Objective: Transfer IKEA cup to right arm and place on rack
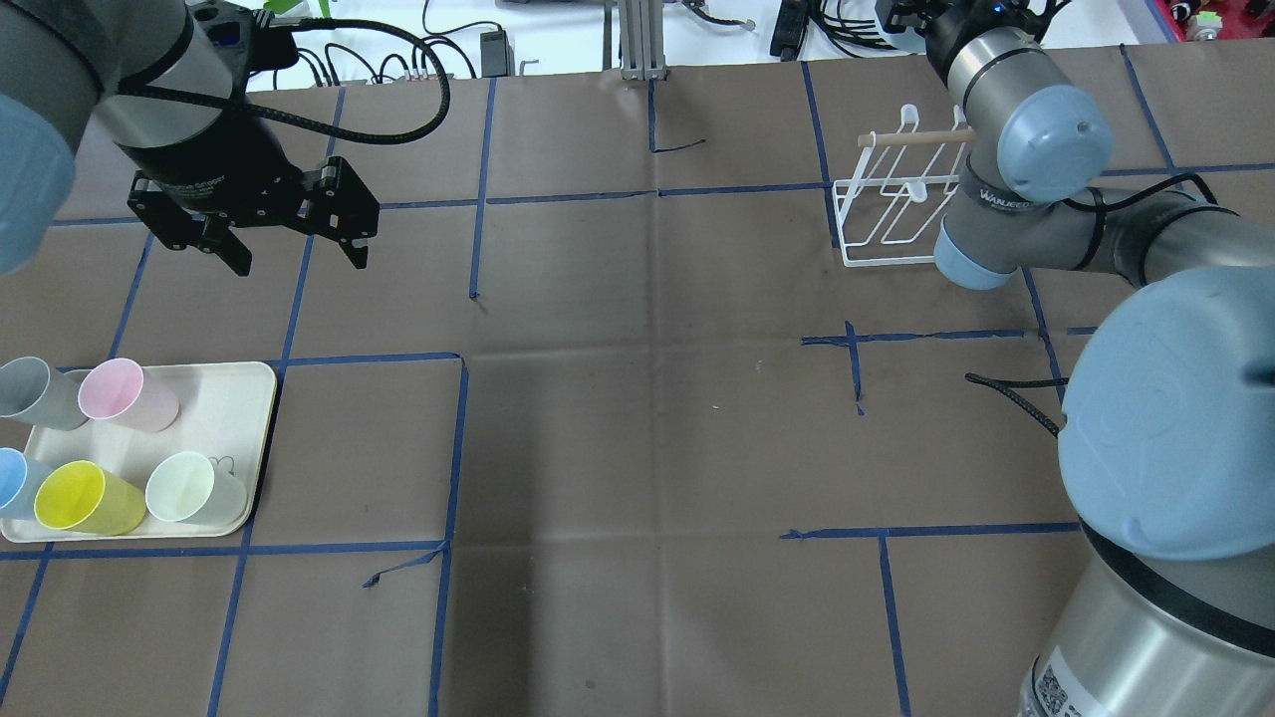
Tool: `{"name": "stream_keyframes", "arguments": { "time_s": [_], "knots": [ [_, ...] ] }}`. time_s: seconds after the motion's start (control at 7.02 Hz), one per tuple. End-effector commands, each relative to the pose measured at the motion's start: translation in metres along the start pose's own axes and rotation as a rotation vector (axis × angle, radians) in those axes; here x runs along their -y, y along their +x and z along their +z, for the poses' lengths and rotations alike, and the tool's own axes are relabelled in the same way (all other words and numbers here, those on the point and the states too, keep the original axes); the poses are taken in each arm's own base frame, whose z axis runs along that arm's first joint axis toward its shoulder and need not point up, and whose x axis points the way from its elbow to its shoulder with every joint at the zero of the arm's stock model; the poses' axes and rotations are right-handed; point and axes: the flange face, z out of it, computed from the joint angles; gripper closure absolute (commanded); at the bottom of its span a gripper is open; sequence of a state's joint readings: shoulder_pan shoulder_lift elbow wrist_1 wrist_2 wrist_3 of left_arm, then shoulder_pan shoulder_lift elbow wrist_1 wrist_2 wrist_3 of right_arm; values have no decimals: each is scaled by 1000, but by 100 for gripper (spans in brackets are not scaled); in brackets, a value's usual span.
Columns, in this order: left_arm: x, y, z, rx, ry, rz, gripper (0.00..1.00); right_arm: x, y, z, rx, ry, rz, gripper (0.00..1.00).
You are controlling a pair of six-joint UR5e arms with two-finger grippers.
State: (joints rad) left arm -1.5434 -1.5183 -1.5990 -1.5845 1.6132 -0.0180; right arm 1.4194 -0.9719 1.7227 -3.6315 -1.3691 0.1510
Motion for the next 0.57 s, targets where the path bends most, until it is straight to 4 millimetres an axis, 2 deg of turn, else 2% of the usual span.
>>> {"name": "stream_keyframes", "arguments": {
  "time_s": [0.0,0.14,0.28,0.43],
  "knots": [
    [-1,1,9,-2,-9,6,0,-16,8,-2,-12,-35,8,81],
    [-3,-2,9,-1,-9,20,0,-23,9,-4,-14,-50,-5,81],
    [-9,-9,19,1,-31,86,0,-29,10,-6,-17,-63,-11,81],
    [-17,-29,41,-3,-68,117,0,-31,10,-6,-18,-68,-12,81]
  ]
}}
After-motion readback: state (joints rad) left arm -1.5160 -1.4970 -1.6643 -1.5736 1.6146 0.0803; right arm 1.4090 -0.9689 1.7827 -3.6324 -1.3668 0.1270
